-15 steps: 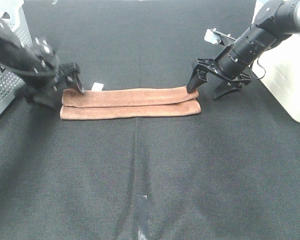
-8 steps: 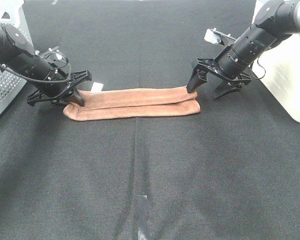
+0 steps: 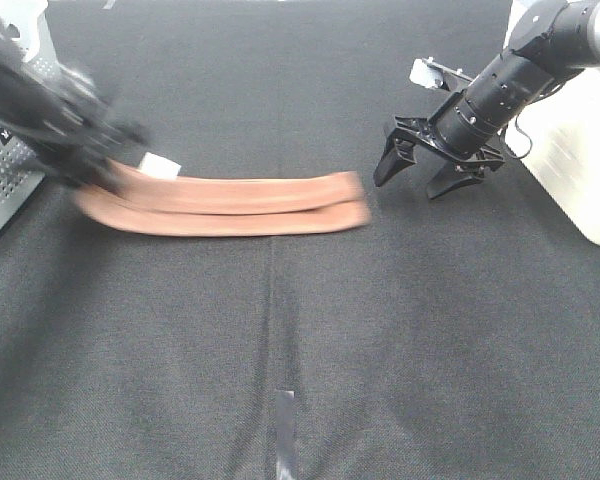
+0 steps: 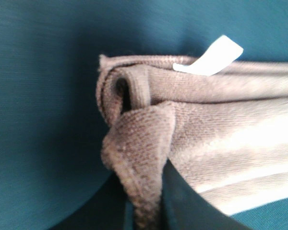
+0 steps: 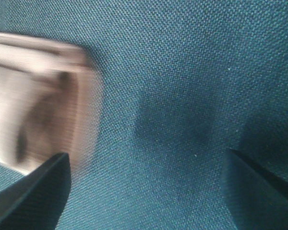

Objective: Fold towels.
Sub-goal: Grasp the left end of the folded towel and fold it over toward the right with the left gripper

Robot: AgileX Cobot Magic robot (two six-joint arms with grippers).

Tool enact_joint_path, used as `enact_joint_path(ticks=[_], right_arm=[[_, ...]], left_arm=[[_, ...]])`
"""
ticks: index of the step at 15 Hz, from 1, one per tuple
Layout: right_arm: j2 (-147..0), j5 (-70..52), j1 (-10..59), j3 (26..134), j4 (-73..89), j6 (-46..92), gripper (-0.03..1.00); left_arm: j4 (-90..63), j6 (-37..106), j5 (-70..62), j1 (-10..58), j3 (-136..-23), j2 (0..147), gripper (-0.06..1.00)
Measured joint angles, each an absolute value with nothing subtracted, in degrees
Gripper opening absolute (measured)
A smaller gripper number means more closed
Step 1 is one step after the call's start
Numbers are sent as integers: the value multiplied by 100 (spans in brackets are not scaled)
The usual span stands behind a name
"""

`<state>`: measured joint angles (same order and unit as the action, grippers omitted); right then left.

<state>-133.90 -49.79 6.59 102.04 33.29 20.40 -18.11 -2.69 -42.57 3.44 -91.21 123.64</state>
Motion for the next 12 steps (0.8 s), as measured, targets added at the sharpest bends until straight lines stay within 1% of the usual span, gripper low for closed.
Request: enact_joint_path(ticks=[2,3,6,10,11,12], right_arm=[[-13390,-5048,659,10204,3329,2040,80],[-13390,-5082,659,10204,3323,2040,80],[-13390,-5340,659,10204,3306,2040,80],[-13298,-5604,659,10204,3317,1914,80],[-13224,-5661,659,10204,3323,1891,80],[-13161,-5718,659,10204,3329,1891,80]], left_arm=[[-1662,-447,-4515,453,-9333,12084,8],[-1730,-476,-4641,619,-9557,12032,8],[-2275,-579,-4652,1364,-10118,12021,8],[-2573,-980,-4498,2034,-10634,12485,8],[-2647,-1249,-4463,2120,-10777,12725,8],[-2676,-1553,-4423,2194,-10892,12937,13]])
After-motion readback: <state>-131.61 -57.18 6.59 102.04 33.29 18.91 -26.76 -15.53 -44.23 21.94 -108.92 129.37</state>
